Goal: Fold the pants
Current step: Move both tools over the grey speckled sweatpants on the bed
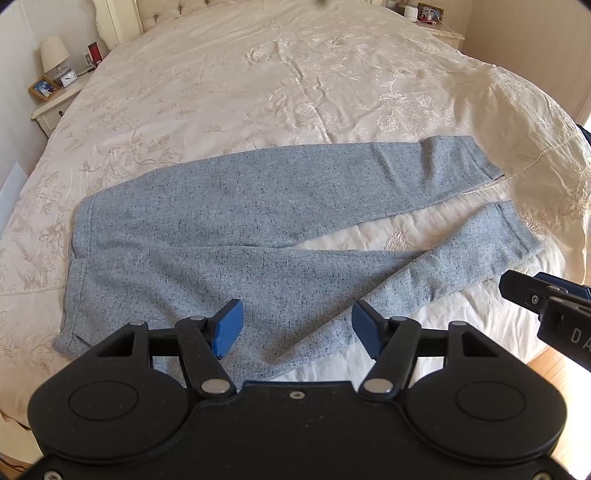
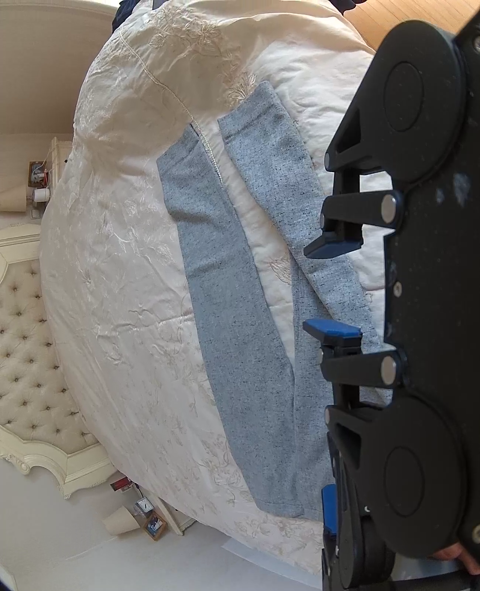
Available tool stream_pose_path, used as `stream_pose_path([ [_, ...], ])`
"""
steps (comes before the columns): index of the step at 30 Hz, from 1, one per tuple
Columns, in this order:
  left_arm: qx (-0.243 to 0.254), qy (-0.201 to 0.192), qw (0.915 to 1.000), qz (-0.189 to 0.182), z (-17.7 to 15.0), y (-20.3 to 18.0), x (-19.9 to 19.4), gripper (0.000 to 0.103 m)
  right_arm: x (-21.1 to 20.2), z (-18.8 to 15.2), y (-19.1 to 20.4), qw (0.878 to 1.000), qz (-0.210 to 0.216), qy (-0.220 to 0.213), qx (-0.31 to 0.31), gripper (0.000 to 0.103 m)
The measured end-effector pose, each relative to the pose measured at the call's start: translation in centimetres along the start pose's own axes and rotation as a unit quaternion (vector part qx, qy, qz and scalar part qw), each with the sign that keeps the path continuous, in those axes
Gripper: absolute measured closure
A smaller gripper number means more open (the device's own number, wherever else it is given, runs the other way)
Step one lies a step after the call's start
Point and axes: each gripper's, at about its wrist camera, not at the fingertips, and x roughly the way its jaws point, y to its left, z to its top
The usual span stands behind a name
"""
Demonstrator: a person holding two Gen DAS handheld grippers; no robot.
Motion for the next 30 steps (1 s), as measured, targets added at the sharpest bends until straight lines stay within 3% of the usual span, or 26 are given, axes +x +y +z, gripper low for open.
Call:
stream_pose_path([
  [30,-0.029,0.0,0.9996,0.004,0.4,3.1,0.0,0.035,0.6,0.4,3.5,0.999,0.008,0.006,-0.034,0.065],
])
